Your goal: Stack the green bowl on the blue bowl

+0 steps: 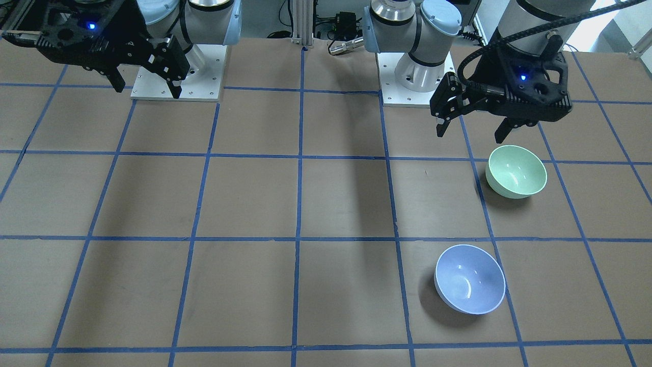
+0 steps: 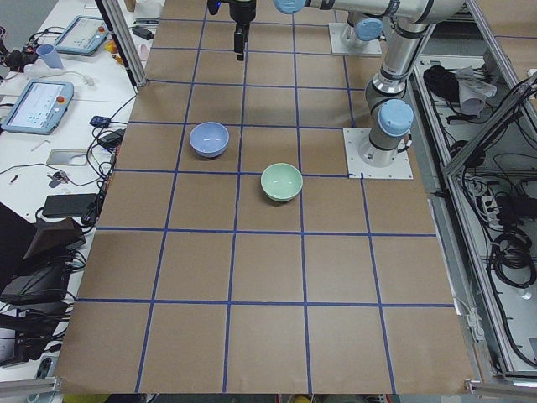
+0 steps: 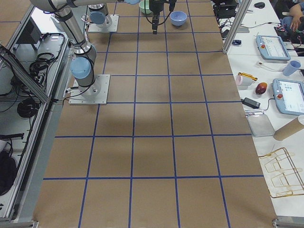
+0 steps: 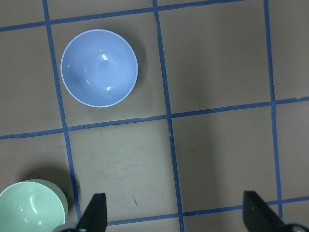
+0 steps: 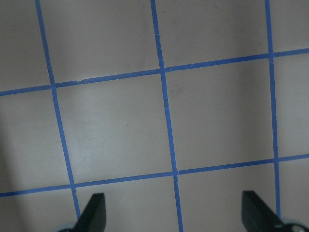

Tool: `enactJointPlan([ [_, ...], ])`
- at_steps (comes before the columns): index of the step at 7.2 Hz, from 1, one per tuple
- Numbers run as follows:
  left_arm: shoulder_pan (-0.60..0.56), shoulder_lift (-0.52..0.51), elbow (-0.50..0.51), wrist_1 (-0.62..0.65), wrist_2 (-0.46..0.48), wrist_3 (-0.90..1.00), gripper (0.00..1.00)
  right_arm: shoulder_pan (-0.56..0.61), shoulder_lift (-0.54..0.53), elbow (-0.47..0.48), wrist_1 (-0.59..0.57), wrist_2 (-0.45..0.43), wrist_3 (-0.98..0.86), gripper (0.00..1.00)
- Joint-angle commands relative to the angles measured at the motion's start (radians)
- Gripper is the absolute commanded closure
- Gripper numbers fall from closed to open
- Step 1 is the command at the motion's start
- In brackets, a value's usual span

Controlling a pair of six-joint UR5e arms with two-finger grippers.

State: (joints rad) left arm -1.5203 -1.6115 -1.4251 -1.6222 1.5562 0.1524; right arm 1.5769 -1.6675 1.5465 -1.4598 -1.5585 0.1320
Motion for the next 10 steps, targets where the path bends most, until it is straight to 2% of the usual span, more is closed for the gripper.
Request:
enactJointPlan([
  [1,0.000,0.001,0.000,-0.007,0.002,-0.001,0.00,0.000,0.000,0.001,-0.001,0.000,0.000,0.00],
  [3,0.018,-0.008,-0.017,-0.013,0.007,-0.025,0.00,0.000,0.000,0.000,0.000,0.000,0.000,0.00],
  [6,0.146,-0.025,-0.023,-0.024,0.010,-0.010,0.00,0.000,0.000,0.001,0.001,0.000,0.000,0.00],
  [7,0.178,-0.031,-0.041,-0.009,0.011,0.054,0.00,0.000,0.000,0.001,0.000,0.000,0.000,0.00],
  [10,0.359,-0.027,-0.171,-0.001,0.011,0.217,0.00,0.000,0.000,0.000,-0.001,0.000,0.000,0.00],
])
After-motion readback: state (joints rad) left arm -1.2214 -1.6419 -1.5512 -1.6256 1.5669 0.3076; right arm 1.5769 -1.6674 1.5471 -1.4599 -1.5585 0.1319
